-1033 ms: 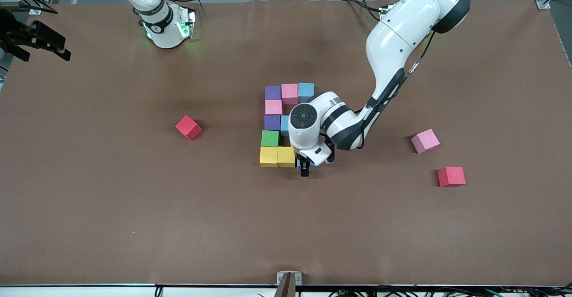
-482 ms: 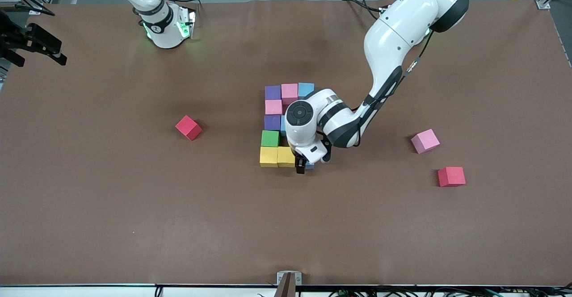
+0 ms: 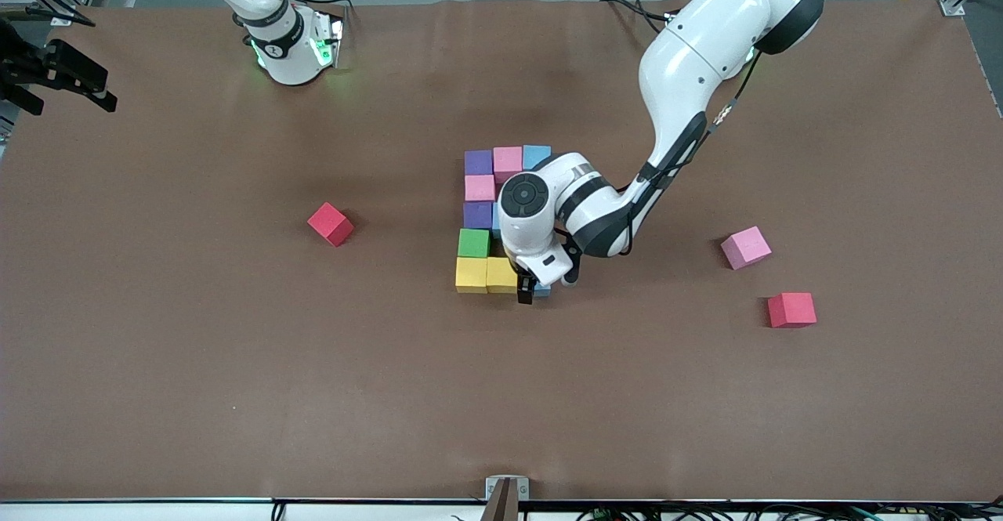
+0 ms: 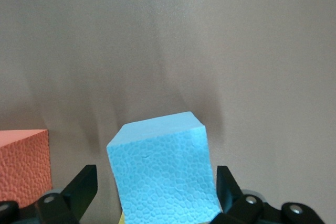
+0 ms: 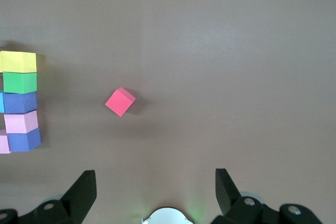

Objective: Arrange 11 blocks into digit 3
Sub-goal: 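Lower the light blue cube beside the yellow cube with the left gripper, then open the left gripper and lift it off the light blue cube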

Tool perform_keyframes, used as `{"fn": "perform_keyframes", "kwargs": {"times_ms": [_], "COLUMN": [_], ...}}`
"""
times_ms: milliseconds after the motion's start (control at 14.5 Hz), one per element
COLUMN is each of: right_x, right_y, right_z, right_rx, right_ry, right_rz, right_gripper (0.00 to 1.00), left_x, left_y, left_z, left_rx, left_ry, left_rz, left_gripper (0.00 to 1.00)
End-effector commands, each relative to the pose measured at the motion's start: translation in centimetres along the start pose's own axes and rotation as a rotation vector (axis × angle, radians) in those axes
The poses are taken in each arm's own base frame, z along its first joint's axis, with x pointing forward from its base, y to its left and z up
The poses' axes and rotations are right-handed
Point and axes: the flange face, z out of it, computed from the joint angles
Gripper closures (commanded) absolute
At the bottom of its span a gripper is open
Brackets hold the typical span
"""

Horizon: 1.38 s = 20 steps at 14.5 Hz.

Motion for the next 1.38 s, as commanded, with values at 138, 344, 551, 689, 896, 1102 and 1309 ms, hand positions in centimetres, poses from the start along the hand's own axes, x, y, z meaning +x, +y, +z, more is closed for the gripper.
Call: {"fn": "perform_keyframes", "kwargs": {"times_ms": [138,344,551,689,896,1102,1309], "right_x": [-0.6,-0.6,-0.6,-0.6,-0.6,-0.5,-0.5], "right_y": [0.1,0.0,-0.2,-0.2,-0.2,0.0,0.1], "right_z": [0.1,0.1,0.1,0.1,0.1,0.0,0.0], "right_rx": [0.003,0.004,0.004,0.004,0.003,0.004,-0.001], "right_ry": [-0.014,-0.016,-0.014,-0.013,-0.010,-0.005,-0.001], "right_rz": [0.006,0.012,0.009,0.009,0.009,0.018,0.027], "right_gripper": [0.00,0.00,0.00,0.00,0.00,0.00,0.00], "left_x": [0.5,1.1,2.3,4.3,8.1,12.4,17.1], "left_y": [0.7,1.0,1.2,2.0,3.1,3.9,4.5], "left_z": [-4.7,-7.5,-10.1,-12.8,-17.7,-21.2,-25.1], "left_rx": [-0.044,-0.048,-0.037,-0.031,-0.003,0.025,0.034], "left_ry": [0.021,0.039,0.078,0.094,0.058,0.054,0.048], "left_rz": [0.008,0.033,0.103,0.150,0.233,0.349,0.517], "left_gripper": [0.00,0.00,0.00,0.00,0.00,0.00,0.00]}}
